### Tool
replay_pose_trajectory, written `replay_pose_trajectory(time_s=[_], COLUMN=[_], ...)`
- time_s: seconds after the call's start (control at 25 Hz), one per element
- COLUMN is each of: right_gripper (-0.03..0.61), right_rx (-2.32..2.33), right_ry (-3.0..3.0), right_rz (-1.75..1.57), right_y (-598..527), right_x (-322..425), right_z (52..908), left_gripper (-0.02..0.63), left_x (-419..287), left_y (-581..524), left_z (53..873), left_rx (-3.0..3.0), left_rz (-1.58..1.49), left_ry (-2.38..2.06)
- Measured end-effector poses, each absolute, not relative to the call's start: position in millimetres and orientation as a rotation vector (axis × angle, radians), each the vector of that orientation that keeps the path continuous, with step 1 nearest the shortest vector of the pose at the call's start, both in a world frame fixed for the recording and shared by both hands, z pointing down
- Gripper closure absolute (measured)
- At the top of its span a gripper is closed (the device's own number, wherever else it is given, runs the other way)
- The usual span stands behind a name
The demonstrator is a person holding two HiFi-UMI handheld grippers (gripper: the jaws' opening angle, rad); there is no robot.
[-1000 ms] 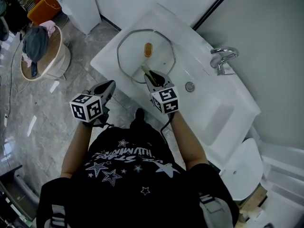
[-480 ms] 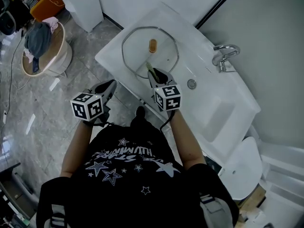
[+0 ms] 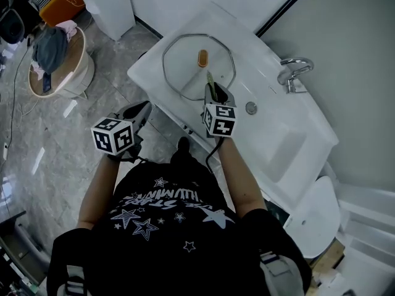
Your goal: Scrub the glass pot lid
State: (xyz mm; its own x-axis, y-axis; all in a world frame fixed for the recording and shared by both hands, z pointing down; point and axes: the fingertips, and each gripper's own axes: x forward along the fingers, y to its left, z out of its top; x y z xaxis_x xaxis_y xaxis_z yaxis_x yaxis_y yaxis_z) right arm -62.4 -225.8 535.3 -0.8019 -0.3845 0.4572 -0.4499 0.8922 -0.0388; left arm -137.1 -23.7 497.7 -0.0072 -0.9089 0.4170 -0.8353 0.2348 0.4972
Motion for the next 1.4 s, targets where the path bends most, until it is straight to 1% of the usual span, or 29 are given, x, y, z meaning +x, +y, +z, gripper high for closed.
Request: replay_pose_trajectory(time_s=[0.56, 1.04, 1.4], right_gripper=[0.503, 0.499, 0.5], right_rx=[0.643, 0.451, 0.373], right_ry=[-2.612, -2.602, -2.589], right_rz=[0.205, 0.175, 0.188], right_y=[-182.2, -135.8, -119.9], right_x=[-122.2, -191.6, -204.1], right_z=[535.6, 543.3, 545.3], left_gripper=[0.606, 0.606, 0.606], left_x=[-171.0, -198.1, -202.9], left_y=[11.3, 47.7, 61.6], left_z=[504.7, 510.3, 508.3], left_rx=[1.558, 1.507, 1.494], left_rz=[-0.165, -0.194, -0.208], left_ry=[-1.851, -1.874, -1.9])
